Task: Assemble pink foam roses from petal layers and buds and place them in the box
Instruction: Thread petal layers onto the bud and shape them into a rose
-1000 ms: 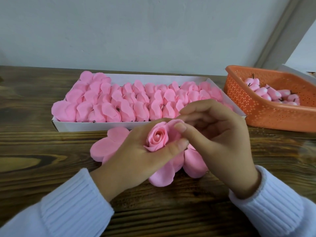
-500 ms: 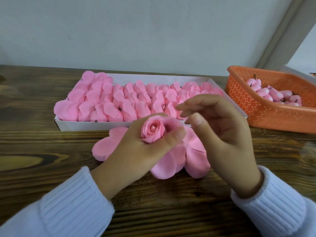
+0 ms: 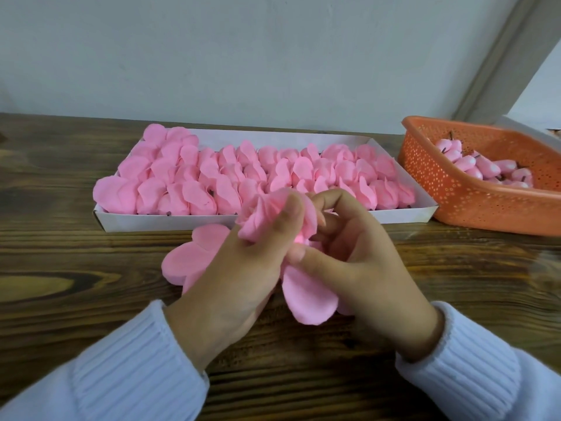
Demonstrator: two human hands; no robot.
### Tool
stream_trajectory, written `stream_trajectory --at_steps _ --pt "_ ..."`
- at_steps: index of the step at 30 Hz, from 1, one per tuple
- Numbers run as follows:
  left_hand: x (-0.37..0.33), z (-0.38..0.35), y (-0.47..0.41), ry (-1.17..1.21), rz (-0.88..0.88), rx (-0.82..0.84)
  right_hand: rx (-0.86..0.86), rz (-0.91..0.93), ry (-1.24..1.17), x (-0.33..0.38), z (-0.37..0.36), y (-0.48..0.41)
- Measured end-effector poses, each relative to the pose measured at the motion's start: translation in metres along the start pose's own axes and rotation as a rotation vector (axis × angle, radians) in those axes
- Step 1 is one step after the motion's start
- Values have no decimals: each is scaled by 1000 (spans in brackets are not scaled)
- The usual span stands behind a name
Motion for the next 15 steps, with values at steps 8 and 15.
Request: stream_trajectory --at_steps 8,15 --pt "-27 -50 3 95 -112 552 195 -162 -154 -9 -3 -4" --pt "-17 -36 0 -93 -57 420 231 -258 -26 -14 -1 -4"
Point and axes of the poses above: each hand's wrist, its own y-axis away from the middle knuckle, its own z-axis out of the back of the hand, x = y × z, the point moved 10 cm from there along -y, towards the middle knuckle, and after that the axes turned 12 degrees about x, right-handed, at the moved point
